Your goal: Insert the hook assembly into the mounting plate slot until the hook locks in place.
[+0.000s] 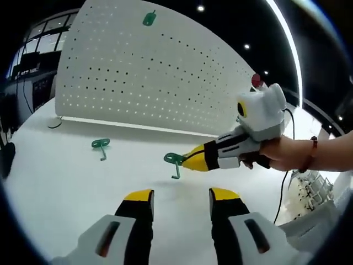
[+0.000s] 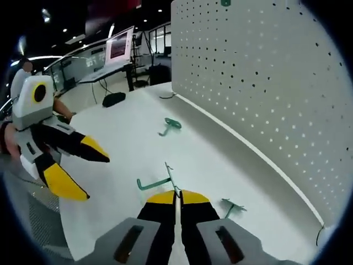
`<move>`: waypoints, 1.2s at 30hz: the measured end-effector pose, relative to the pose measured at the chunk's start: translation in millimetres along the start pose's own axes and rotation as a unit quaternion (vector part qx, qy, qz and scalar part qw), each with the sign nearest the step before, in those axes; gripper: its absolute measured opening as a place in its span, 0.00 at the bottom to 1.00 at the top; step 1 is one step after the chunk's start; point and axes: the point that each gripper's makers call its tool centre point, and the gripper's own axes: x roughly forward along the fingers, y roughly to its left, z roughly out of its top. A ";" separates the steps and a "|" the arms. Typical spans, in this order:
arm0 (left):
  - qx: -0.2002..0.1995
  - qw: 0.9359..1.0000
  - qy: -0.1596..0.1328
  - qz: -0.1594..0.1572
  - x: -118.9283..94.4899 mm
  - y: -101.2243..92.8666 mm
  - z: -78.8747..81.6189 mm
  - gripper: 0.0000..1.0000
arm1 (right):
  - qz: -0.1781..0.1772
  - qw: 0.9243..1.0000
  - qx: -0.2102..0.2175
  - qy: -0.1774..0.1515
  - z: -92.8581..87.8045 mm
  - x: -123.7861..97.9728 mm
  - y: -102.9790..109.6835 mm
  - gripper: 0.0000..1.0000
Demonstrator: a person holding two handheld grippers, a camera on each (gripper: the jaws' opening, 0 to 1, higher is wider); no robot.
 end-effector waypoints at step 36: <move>-0.094 0.992 -0.061 -0.060 -1.6 -26.3 28.0 0.23 | -0.003 0.991 0.082 -0.101 28.6 -43.5 32.8 0.00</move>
